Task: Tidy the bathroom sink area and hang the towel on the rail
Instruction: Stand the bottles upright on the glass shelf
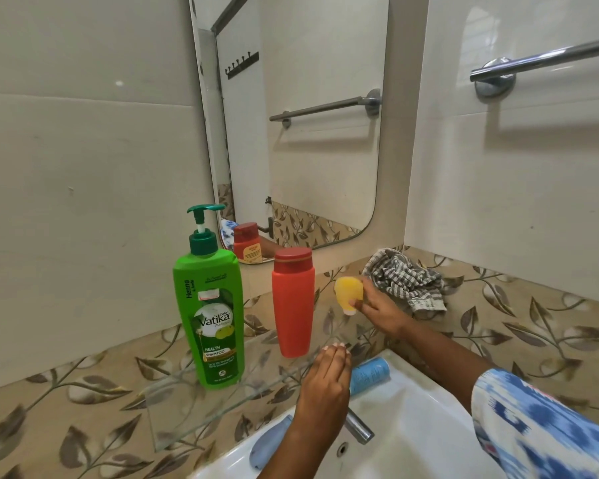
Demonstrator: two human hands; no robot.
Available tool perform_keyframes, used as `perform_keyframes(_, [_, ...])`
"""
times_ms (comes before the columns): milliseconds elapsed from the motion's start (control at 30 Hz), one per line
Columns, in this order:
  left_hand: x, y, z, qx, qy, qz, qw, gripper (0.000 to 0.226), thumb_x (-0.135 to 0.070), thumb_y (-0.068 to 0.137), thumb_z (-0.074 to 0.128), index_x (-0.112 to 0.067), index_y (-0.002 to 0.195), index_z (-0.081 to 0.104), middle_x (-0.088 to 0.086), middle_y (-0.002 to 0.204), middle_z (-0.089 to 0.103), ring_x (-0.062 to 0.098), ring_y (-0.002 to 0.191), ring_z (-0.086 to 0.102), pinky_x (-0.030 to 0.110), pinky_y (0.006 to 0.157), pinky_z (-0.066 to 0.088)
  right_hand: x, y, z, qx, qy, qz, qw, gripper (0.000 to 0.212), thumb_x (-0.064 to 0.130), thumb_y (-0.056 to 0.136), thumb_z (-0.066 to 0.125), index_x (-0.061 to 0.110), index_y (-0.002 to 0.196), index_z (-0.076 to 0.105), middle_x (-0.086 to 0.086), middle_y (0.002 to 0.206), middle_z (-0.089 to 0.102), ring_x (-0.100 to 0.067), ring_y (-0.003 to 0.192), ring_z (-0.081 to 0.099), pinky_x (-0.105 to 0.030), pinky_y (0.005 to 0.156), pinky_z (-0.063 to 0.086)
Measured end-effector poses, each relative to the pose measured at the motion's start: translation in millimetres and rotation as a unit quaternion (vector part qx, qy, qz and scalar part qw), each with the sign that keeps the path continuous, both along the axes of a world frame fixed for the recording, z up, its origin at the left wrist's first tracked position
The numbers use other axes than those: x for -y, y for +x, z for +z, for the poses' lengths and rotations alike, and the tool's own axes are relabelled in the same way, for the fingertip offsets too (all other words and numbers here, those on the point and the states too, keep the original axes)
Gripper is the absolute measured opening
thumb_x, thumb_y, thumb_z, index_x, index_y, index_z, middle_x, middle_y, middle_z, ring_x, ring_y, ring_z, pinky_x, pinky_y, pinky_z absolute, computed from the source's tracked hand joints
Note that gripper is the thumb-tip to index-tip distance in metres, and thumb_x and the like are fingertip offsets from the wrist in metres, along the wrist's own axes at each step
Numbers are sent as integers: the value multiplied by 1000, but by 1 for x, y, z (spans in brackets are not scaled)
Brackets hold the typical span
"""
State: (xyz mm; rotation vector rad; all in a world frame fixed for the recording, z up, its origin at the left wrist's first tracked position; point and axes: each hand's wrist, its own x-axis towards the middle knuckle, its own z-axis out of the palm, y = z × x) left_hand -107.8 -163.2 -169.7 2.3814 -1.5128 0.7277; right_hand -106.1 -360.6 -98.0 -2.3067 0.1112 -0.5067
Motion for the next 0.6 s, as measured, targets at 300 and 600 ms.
perform_keyframes(300, [-3, -1, 0, 1, 9, -9, 1000, 64, -19, 40, 86, -5, 101, 72, 6, 104, 73, 19, 99, 69, 32, 88, 55, 0, 1, -10, 1, 176, 27, 984, 57, 11, 98, 42, 14, 146, 10, -16, 147, 34, -24, 129, 40, -45, 113, 31])
perform_keyframes(600, [-29, -8, -29, 33, 13, 20, 999, 59, -9, 66, 54, -1, 125, 58, 11, 130, 60, 25, 123, 55, 40, 111, 31, -47, -19, -56, 209, 27, -269, 940, 57, 13, 90, 59, 4, 139, 31, -23, 139, 39, -36, 127, 38, -52, 105, 35])
